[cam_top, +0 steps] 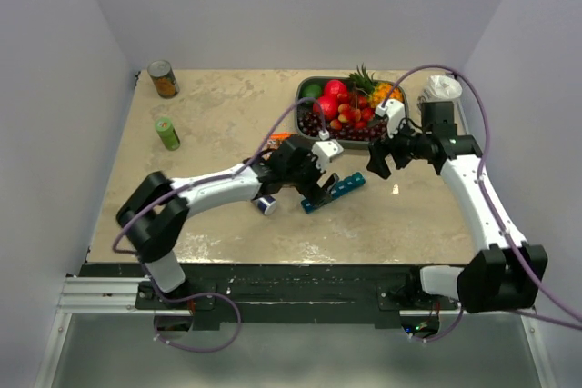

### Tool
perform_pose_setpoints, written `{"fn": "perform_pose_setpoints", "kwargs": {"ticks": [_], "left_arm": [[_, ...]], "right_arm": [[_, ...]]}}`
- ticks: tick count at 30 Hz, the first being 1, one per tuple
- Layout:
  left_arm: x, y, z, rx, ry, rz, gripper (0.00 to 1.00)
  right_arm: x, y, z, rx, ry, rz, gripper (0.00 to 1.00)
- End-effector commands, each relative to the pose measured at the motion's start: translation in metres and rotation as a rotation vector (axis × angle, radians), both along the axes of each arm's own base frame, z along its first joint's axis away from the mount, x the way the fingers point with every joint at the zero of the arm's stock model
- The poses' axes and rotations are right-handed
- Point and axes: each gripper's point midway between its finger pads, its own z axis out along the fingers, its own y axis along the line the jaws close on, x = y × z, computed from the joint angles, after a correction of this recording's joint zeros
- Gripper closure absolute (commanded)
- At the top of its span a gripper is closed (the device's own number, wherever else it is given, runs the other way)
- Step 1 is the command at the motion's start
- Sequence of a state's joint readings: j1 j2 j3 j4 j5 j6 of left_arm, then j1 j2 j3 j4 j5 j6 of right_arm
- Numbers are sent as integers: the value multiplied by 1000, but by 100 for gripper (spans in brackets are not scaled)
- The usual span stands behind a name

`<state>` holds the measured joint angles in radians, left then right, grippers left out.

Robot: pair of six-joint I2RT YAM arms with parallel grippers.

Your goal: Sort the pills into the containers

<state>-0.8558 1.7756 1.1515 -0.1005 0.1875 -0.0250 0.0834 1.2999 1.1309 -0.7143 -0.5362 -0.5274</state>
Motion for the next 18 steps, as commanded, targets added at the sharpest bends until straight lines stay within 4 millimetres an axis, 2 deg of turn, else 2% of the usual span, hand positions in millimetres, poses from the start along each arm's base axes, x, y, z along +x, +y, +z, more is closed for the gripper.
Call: {"fn": "perform_pose_setpoints", "kwargs": {"ticks": [1, 2, 3, 4, 5, 6, 7, 8, 9, 10, 12, 13, 18], "left_arm": [[9, 27, 127, -257, -202, 115, 5], [17, 40, 146, -320, -234, 149, 1], [8, 49, 147, -354, -212, 137, 1], [2, 64, 178, -441, -225, 168, 1], [10, 84, 186, -468, -231, 223, 1], [7, 98, 184, -476, -216, 260, 1], [2, 113, 203, -516, -239, 290, 1], [4, 128, 209, -518, -264, 318, 1], [0, 139, 199, -475, -252, 349, 1], [-7, 150, 211, -475, -305, 359, 1], [-12, 166, 207, -432, -321, 401, 1], [-18, 174, 214, -435, -351, 407, 1], [-31, 194, 206, -399, -362, 453, 1]], "right_arm": [[1, -21, 63, -22, -227, -96, 1], [1, -25, 76, -18, -274, -127, 1], [-2, -31, 96, -1, -339, -181, 1], [3, -40, 112, 35, -381, -297, 1], [3, -44, 127, 55, -408, -344, 1], [2, -47, 138, 81, -421, -390, 1], [4, -52, 145, 131, -401, -490, 1], [3, -54, 156, 161, -411, -532, 1], [3, -55, 162, 188, -410, -559, 1], [0, -54, 167, 224, -400, -585, 1], [-3, -56, 179, 245, -422, -610, 1], [-3, -56, 182, 246, -430, -611, 1], [-2, -51, 186, 255, -430, -580, 1]]}}
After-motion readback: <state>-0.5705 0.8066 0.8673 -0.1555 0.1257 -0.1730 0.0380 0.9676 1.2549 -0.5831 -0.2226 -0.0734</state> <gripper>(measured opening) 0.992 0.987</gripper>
